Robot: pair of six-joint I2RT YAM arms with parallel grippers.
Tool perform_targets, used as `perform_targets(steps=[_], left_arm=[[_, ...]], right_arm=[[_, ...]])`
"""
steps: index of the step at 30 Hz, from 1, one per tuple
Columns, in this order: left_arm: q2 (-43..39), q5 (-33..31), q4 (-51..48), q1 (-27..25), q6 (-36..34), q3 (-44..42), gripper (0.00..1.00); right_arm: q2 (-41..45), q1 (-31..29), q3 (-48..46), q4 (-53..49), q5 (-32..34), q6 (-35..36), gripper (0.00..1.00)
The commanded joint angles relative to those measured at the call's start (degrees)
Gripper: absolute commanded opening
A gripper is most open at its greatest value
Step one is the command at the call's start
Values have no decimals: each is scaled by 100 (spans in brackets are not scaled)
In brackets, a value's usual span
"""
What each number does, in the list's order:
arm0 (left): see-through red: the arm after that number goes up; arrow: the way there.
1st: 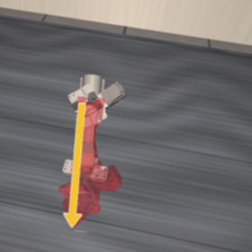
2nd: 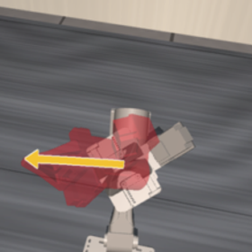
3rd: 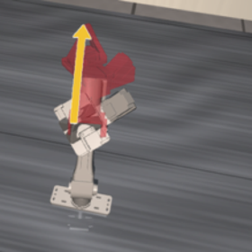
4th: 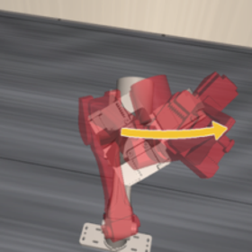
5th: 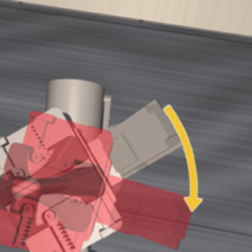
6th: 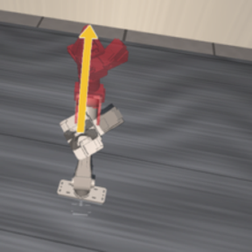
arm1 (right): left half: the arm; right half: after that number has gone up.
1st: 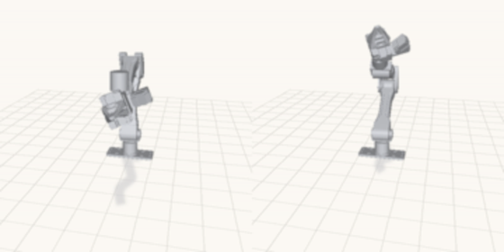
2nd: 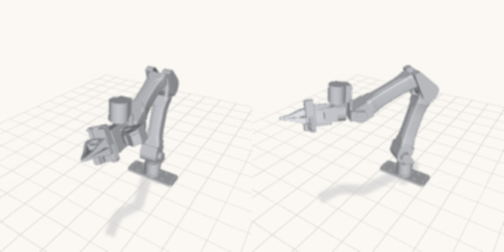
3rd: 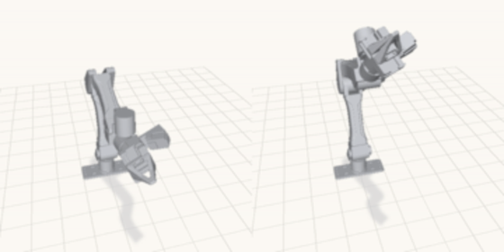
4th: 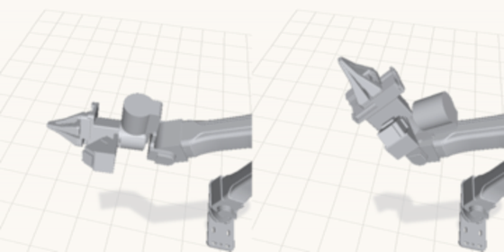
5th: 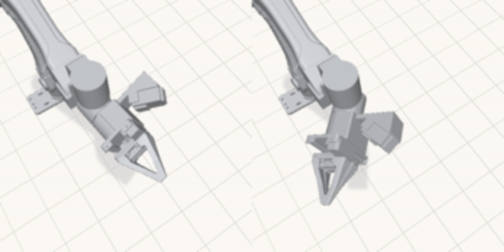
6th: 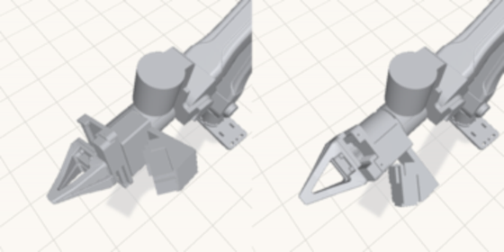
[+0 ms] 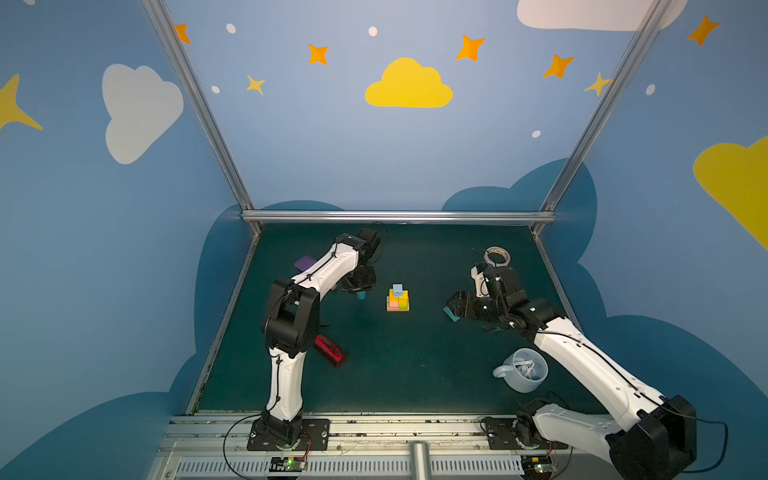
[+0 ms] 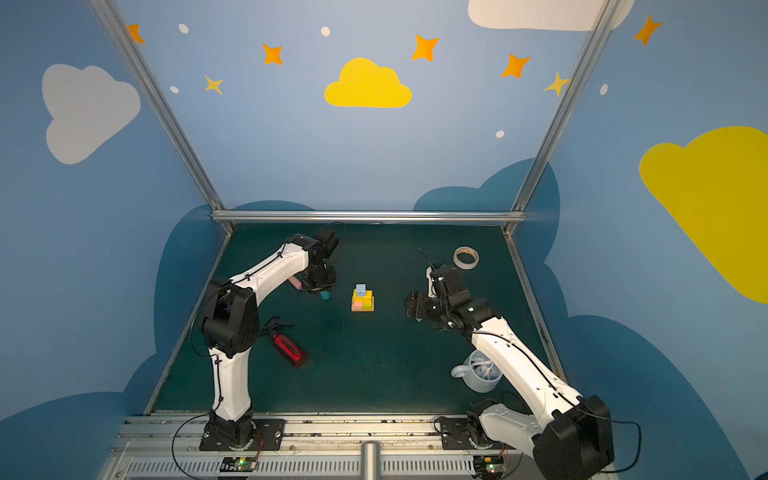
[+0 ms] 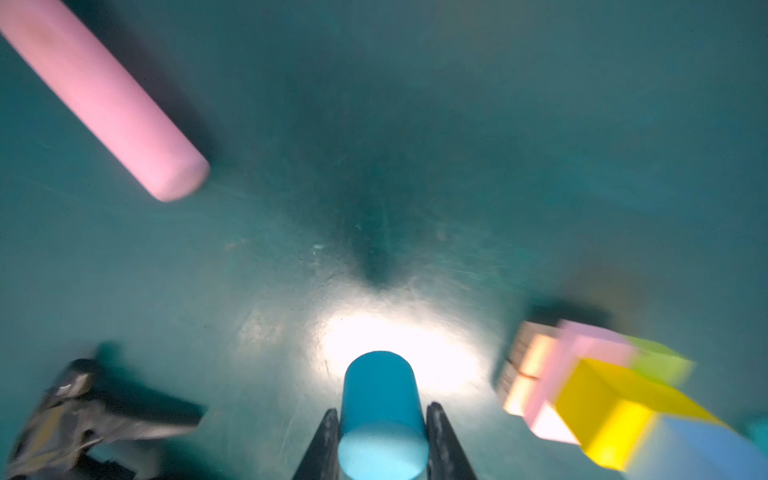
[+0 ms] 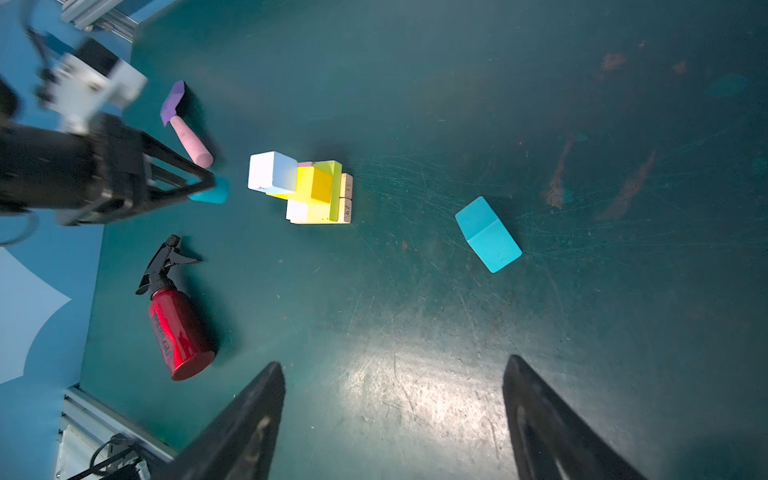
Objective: Build the wood block tower
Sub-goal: 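Carry the teal cylinder with the left gripper over the block stack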
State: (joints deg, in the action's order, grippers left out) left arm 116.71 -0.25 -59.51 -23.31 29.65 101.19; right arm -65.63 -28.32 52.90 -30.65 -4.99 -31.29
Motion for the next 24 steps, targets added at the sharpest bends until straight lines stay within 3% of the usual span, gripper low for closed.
perform_targets(steps=[1, 14, 24], left_arm=[[-333, 167, -552, -8, -295, 491, 12], [523, 456, -1981, -536, -800, 2846, 12], [971, 594, -2082, -1014, -804, 3198, 15]], right_arm=[[138, 52, -111, 31, 51, -41, 81], [138, 173, -289, 99, -28, -42, 81], [135, 260, -376, 122, -63, -35, 81]])
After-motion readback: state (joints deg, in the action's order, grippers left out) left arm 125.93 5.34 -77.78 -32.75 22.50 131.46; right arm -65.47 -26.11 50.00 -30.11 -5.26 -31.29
